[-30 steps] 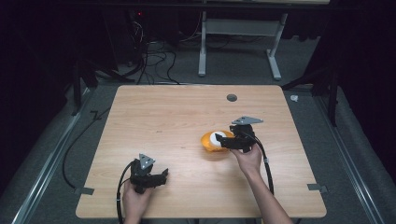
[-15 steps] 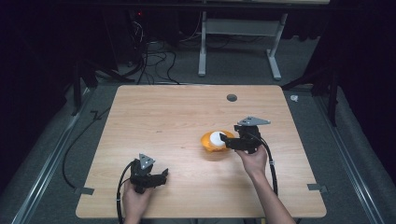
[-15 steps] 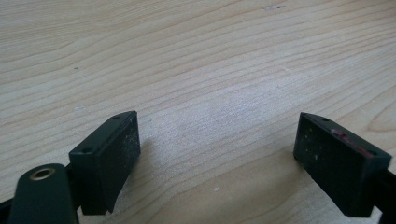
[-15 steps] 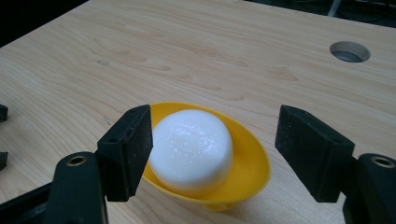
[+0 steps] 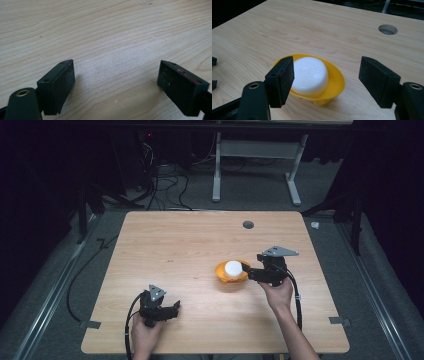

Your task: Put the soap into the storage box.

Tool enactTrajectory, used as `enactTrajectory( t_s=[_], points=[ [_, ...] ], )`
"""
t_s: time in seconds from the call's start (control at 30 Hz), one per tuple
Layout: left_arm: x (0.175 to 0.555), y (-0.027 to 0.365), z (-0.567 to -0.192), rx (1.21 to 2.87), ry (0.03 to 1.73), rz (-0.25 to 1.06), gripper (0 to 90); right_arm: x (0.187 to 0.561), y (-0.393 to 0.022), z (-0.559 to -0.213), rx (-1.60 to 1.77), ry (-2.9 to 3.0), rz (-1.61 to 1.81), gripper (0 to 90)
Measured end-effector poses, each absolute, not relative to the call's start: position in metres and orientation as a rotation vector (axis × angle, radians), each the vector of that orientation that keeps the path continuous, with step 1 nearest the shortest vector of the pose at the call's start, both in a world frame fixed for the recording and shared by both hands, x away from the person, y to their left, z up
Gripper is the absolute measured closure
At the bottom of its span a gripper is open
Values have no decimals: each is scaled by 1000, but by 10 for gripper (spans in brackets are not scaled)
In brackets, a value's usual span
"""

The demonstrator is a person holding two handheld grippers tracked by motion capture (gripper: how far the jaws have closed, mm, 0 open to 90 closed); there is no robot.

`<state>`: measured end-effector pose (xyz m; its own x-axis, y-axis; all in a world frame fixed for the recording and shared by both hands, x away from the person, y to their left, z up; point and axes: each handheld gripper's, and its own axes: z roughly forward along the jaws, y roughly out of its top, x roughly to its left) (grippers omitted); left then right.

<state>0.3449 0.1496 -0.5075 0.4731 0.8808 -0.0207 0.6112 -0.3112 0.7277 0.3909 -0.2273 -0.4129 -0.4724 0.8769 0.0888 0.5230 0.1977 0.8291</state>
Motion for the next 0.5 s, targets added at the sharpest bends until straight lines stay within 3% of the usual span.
enactTrajectory(
  t_s=[0.5],
  points=[
    [345, 150, -508, 2040, 1232, 507, 150, 376, -247, -409, 1324, 2018, 1208, 300]
  ],
)
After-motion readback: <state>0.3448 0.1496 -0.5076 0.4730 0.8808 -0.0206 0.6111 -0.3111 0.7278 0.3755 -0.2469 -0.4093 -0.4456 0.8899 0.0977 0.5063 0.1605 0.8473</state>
